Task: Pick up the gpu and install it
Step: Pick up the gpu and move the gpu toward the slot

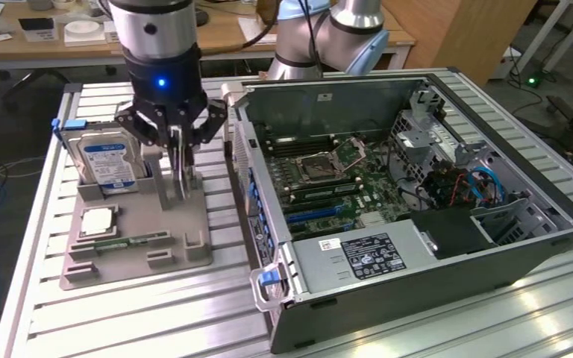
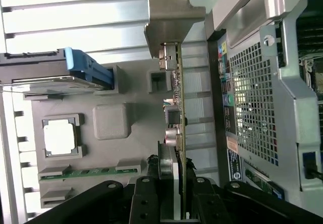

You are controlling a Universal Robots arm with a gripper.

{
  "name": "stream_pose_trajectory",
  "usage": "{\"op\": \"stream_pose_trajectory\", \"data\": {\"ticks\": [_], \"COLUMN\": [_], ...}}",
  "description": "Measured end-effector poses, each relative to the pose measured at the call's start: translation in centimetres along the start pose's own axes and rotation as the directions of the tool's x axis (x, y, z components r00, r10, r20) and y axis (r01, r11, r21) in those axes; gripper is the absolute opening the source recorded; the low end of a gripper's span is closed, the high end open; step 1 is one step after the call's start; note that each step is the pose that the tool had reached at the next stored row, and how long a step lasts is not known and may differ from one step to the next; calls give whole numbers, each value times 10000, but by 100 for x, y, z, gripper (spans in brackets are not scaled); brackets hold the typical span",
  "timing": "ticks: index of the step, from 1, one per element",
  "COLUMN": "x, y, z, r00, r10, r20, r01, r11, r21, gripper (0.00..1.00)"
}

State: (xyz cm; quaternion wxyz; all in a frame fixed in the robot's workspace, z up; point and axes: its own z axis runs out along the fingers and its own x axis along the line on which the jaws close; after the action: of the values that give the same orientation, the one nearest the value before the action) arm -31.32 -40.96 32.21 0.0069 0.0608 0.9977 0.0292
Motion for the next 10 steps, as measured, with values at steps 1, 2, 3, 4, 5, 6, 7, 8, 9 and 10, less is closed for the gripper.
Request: {"op": "stream_pose_trajectory", "data": {"ticks": [1,2,3,4,5,6,7,8,9,10], "x": [-1,-1,-2,-2,-2,-3,-4,-4,-4,-5], "y": [3,6,8,11,14,16,19,21,24,27], "z": [-49,-93,-138,-183,-228,-273,-318,-363,-412,-456], "r00": [10000,10000,10000,10000,10000,10000,10000,10000,10000,10000], "r10": [0,0,0,0,1,0,0,0,0,1], "r20": [0,0,-1,-2,-2,-2,-3,-4,-4,-4], "r01": [0,0,0,0,-1,0,0,0,0,-1], "r11": [10000,10000,10000,10000,10000,10000,10000,10000,10000,10000], "r21": [-5,-11,-16,-20,-25,-30,-32,-35,-38,-42], "gripper": [29,29,29,29,29,29,29,29,29,29]}}
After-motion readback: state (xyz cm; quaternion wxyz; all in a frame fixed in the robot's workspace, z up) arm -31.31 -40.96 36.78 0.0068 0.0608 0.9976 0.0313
